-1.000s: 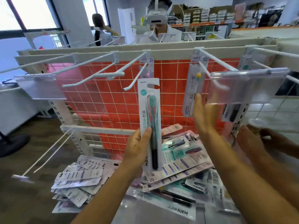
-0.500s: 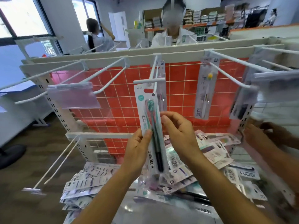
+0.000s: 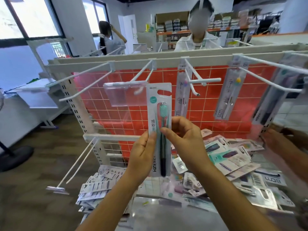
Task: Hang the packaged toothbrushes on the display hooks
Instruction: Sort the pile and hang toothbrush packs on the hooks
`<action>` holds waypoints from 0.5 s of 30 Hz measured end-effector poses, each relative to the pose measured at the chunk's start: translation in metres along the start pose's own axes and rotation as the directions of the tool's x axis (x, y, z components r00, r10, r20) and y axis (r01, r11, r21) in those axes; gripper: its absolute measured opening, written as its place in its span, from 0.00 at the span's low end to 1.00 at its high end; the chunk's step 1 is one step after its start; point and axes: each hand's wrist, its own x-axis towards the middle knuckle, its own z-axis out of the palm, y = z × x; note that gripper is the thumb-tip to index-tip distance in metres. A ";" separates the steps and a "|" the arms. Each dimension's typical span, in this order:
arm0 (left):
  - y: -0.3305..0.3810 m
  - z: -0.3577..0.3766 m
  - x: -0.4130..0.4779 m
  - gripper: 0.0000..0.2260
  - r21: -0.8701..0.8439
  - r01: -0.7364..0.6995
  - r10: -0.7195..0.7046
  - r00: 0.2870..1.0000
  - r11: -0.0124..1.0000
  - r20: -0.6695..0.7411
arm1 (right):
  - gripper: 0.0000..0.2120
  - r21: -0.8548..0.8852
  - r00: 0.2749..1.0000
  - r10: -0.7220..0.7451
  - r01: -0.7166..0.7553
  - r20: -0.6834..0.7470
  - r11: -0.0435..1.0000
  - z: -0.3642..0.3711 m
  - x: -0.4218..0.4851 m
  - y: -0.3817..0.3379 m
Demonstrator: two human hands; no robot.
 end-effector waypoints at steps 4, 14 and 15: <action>0.001 -0.013 -0.004 0.19 0.019 -0.065 0.065 0.998 0.998 -0.017 | 0.05 -0.027 0.999 -0.040 0.039 -0.008 0.999 0.010 -0.005 -0.004; 0.000 -0.036 -0.009 0.18 0.071 -0.064 0.068 0.996 0.995 -0.062 | 0.05 -0.057 0.998 -0.062 0.064 0.023 0.996 0.033 -0.010 -0.008; 0.000 -0.038 -0.009 0.20 0.064 -0.055 0.060 0.996 0.996 -0.066 | 0.04 -0.068 0.998 -0.066 0.067 0.021 0.995 0.035 -0.009 -0.007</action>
